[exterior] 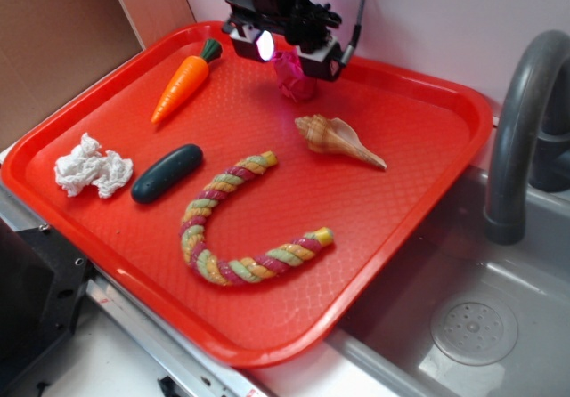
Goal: Grab the red paper.
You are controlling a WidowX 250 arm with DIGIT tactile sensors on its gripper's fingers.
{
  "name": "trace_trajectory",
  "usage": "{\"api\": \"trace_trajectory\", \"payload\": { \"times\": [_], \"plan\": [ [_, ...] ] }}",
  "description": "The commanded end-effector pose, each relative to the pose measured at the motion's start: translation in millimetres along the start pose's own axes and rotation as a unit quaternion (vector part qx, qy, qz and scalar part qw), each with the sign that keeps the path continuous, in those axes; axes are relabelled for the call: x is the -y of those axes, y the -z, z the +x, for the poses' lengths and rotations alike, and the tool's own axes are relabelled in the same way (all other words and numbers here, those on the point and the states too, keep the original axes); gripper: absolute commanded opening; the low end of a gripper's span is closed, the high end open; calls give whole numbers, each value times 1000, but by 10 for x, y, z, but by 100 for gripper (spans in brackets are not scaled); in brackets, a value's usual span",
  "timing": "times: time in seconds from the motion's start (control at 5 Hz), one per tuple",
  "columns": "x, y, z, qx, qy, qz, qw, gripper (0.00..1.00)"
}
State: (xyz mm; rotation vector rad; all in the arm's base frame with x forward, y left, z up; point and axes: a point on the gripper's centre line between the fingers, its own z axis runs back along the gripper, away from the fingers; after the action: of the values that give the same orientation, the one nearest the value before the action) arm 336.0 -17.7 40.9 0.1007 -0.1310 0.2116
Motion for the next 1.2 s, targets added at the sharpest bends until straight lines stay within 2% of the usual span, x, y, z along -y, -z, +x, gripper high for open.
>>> {"api": "trace_trajectory", "payload": {
  "times": [0.0, 0.2, 0.4, 0.6, 0.8, 1.0],
  "plan": [
    [-99, 91, 210, -11, -32, -44, 998, 0],
    [-203, -111, 157, -17, -42, -37, 998, 0],
    [-367, -544, 16, -42, -53, -10, 998, 0],
    [-503, -1021, -243, -48, -54, 37, 997, 0],
    [-502, -1357, -417, -50, 0, 19, 999, 0],
    [-393, -1556, -561, -42, 47, -4, 998, 0]
  ]
}}
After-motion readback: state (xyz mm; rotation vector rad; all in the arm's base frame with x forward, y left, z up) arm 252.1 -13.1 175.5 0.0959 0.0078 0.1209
